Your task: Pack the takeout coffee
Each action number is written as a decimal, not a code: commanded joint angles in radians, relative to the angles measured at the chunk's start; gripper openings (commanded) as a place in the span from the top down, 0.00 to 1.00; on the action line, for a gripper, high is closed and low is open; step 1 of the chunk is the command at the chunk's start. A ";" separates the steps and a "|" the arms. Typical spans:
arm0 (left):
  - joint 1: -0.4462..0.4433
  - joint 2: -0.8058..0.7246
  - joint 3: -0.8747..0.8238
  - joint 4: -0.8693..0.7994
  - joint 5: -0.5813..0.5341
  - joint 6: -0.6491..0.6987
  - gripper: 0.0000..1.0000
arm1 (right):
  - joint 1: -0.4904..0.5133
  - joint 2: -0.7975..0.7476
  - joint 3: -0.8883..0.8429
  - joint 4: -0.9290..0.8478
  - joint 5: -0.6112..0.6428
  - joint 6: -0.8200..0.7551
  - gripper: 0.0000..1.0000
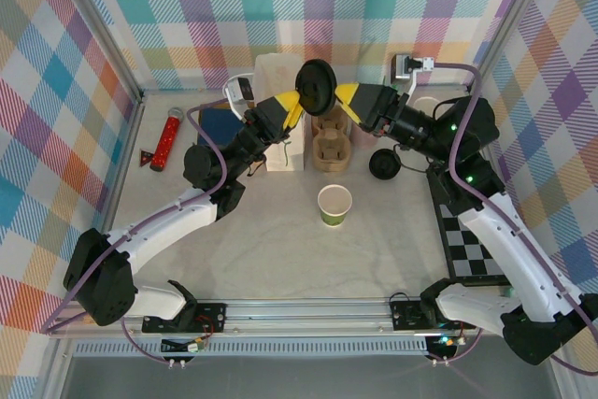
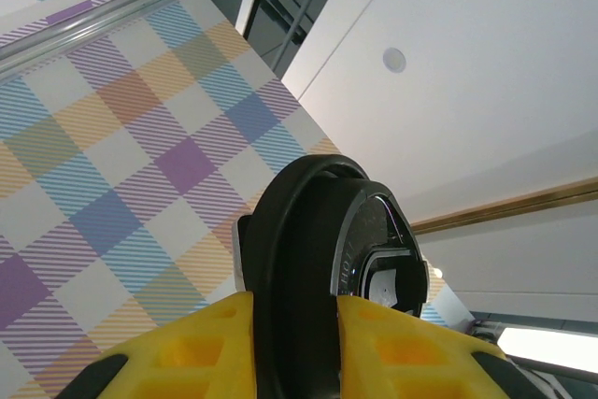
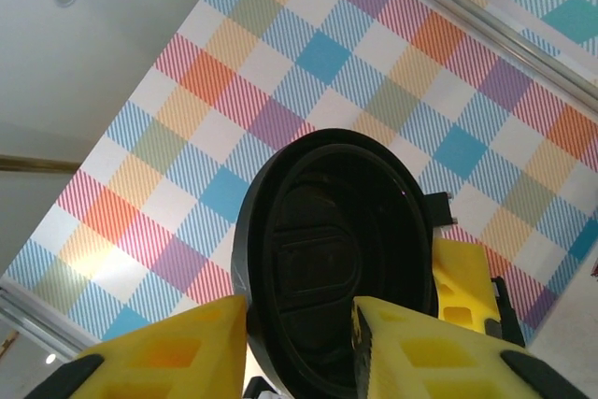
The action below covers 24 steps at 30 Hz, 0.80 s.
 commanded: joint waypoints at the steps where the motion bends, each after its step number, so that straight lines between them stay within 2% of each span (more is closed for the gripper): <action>1: -0.012 -0.013 -0.003 0.061 0.009 0.020 0.76 | -0.003 -0.006 -0.010 -0.074 0.034 -0.044 0.63; 6: -0.012 -0.016 -0.011 0.052 0.004 0.025 0.76 | -0.002 -0.015 -0.009 -0.093 0.048 -0.059 0.62; 12: -0.012 -0.021 -0.018 0.032 0.000 0.035 0.76 | -0.002 -0.050 -0.010 -0.163 0.107 -0.098 0.51; 15: -0.011 -0.027 -0.029 0.018 -0.008 0.042 0.76 | -0.002 -0.084 -0.002 -0.251 0.175 -0.139 0.47; 20: -0.012 -0.042 -0.045 -0.027 -0.011 0.064 0.76 | -0.002 -0.151 0.010 -0.418 0.326 -0.212 0.46; 24: -0.012 -0.068 -0.051 -0.127 0.000 0.102 0.76 | -0.002 -0.199 0.029 -0.537 0.436 -0.265 0.46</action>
